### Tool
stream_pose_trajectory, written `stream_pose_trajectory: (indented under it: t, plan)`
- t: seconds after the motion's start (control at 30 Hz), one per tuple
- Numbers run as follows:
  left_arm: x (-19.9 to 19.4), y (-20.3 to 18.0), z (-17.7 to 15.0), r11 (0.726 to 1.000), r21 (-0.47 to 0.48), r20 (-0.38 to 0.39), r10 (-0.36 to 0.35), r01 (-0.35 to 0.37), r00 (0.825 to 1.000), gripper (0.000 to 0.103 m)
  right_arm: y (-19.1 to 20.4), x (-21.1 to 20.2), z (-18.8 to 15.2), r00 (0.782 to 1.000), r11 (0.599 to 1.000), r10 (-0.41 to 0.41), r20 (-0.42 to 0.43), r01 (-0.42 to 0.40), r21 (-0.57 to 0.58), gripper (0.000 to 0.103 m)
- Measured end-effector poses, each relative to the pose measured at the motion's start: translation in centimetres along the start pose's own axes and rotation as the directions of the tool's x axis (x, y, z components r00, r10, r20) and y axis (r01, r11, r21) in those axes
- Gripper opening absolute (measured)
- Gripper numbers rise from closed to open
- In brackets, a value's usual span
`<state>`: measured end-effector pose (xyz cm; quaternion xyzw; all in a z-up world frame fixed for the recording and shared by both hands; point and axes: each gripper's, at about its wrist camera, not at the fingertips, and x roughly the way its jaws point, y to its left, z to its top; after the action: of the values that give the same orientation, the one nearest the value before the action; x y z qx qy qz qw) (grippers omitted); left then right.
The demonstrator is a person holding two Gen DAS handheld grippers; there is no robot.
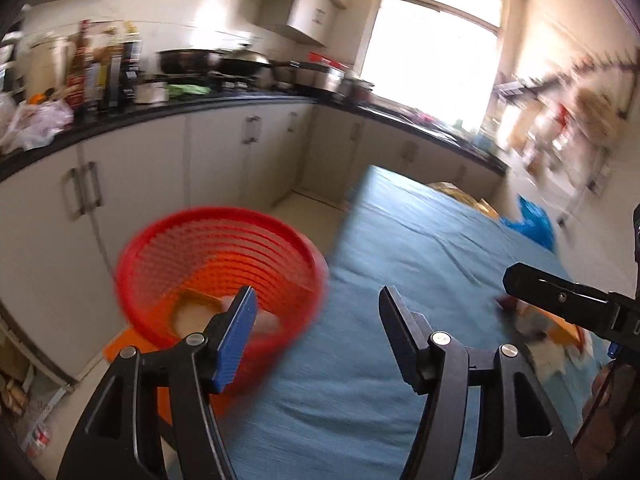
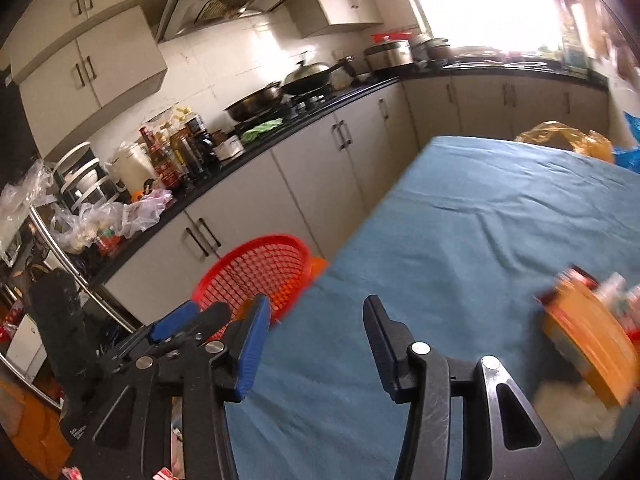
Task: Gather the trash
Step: 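Move both tools back to the trash pile on the table, then grasp the white plastic bag with the left tool while the right tool grasps the white-green medicine box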
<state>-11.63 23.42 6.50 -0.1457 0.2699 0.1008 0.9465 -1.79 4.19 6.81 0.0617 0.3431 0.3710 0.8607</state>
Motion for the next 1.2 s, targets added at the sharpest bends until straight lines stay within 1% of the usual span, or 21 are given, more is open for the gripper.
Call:
stream_pose_trajectory:
  t: [0.1, 0.2, 0.27, 0.33, 0.37, 0.4, 0.43, 0.47, 0.5, 0.57, 0.6, 0.7, 0.77, 0.83, 0.87, 0.9, 0.97, 1.03, 1.1, 1.17, 1.2]
  plan:
    - [0.6, -3.7, -1.3, 0.996, 0.076, -0.040, -0.050, 0.053, 0.998, 0.062, -2.9, -3.4, -1.3, 0.998, 0.998, -0.047, 0.033, 0.045, 0.044, 0.052]
    - [0.9, -7.4, -2.4, 0.982, 0.149, -0.074, -0.103, 0.113, 0.992, 0.063, -6.7, -7.8, -2.1, 0.991, 0.987, -0.107, 0.086, 0.096, 0.128, 0.052]
    - [0.8, -9.4, -2.8, 0.971, 0.188, -0.082, -0.131, 0.145, 0.988, 0.065, -9.3, -10.8, -2.6, 0.975, 0.968, -0.185, 0.122, 0.160, 0.194, 0.052]
    - [0.4, -11.2, -3.2, 0.962, 0.220, -0.083, -0.149, 0.164, 0.985, 0.069, -11.4, -13.5, -3.3, 0.947, 0.939, -0.284, 0.147, 0.245, 0.240, 0.056]
    - [0.3, -12.2, -3.4, 0.956, 0.235, -0.086, -0.162, 0.178, 0.983, 0.070, -12.7, -14.8, -3.8, 0.925, 0.914, -0.350, 0.147, 0.302, 0.272, 0.059]
    - [0.2, -12.8, -3.5, 0.952, 0.244, -0.090, -0.169, 0.187, 0.981, 0.072, -13.6, -15.5, -4.2, 0.909, 0.893, -0.392, 0.144, 0.338, 0.296, 0.059]
    - [0.2, -13.4, -3.6, 0.947, 0.254, -0.097, -0.177, 0.196, 0.979, 0.074, -14.6, -16.3, -4.6, 0.885, 0.863, -0.445, 0.137, 0.383, 0.329, 0.059]
    - [0.2, -14.1, -3.8, 0.942, 0.265, -0.106, -0.183, 0.205, 0.977, 0.075, -15.6, -16.9, -5.1, 0.868, 0.839, -0.480, 0.126, 0.413, 0.355, 0.061]
    - [0.2, -15.0, -4.0, 0.934, 0.281, -0.122, -0.193, 0.220, 0.974, 0.076, -16.6, -17.4, -5.5, 0.860, 0.821, -0.497, 0.112, 0.425, 0.381, 0.061]
    - [0.3, -16.2, -4.2, 0.920, 0.304, -0.146, -0.213, 0.249, 0.966, 0.078, -18.6, -18.1, -6.3, 0.859, 0.796, -0.504, 0.092, 0.421, 0.436, 0.061]
    - [0.4, -16.5, -4.3, 0.913, 0.313, -0.156, -0.224, 0.263, 0.962, 0.082, -19.6, -18.4, -6.8, 0.857, 0.782, -0.509, 0.082, 0.420, 0.461, 0.061]
    - [1.8, -18.6, -4.5, 0.880, 0.362, -0.216, -0.242, 0.308, 0.946, 0.085, -21.2, -19.0, -7.4, 0.860, 0.768, -0.505, 0.077, 0.406, 0.496, 0.061]
    - [3.4, -20.2, -4.4, 0.843, 0.399, -0.284, -0.261, 0.361, 0.923, 0.085, -21.6, -19.4, -7.3, 0.860, 0.765, -0.503, 0.083, 0.398, 0.506, 0.061]
    - [4.8, -21.4, -4.7, 0.824, 0.424, -0.337, -0.242, 0.376, 0.910, 0.085, -22.0, -19.7, -7.2, 0.859, 0.761, -0.503, 0.091, 0.391, 0.518, 0.061]
    - [5.7, -22.4, -5.0, 0.800, 0.442, -0.382, -0.240, 0.405, 0.892, 0.085, -22.3, -19.8, -7.1, 0.858, 0.757, -0.506, 0.091, 0.392, 0.523, 0.061]
    - [6.2, -23.1, -5.3, 0.784, 0.456, -0.400, -0.242, 0.421, 0.884, 0.085, -22.6, -19.8, -7.2, 0.858, 0.755, -0.506, 0.087, 0.392, 0.525, 0.061]
    - [7.4, -24.8, -6.0, 0.752, 0.509, -0.412, -0.216, 0.420, 0.885, 0.085, -23.2, -19.8, -7.2, 0.859, 0.747, -0.506, 0.079, 0.390, 0.538, 0.061]
    - [8.1, -26.0, -6.7, 0.721, 0.537, -0.426, -0.216, 0.438, 0.878, 0.085, -24.2, -19.6, -7.3, 0.857, 0.739, -0.510, 0.071, 0.394, 0.546, 0.061]
    - [8.8, -27.2, -7.2, 0.710, 0.563, -0.418, -0.197, 0.423, 0.887, 0.085, -24.9, -19.2, -7.2, 0.853, 0.728, -0.518, 0.055, 0.406, 0.552, 0.061]
    - [8.8, -28.5, -7.7, 0.693, 0.569, -0.424, -0.216, 0.444, 0.880, 0.085, -25.4, -18.7, -7.0, 0.852, 0.722, -0.522, 0.044, 0.414, 0.555, 0.062]
    - [8.6, -28.6, -7.7, 0.691, 0.573, -0.417, -0.218, 0.441, 0.882, 0.085, -25.6, -18.4, -6.8, 0.851, 0.719, -0.525, 0.033, 0.422, 0.552, 0.062]
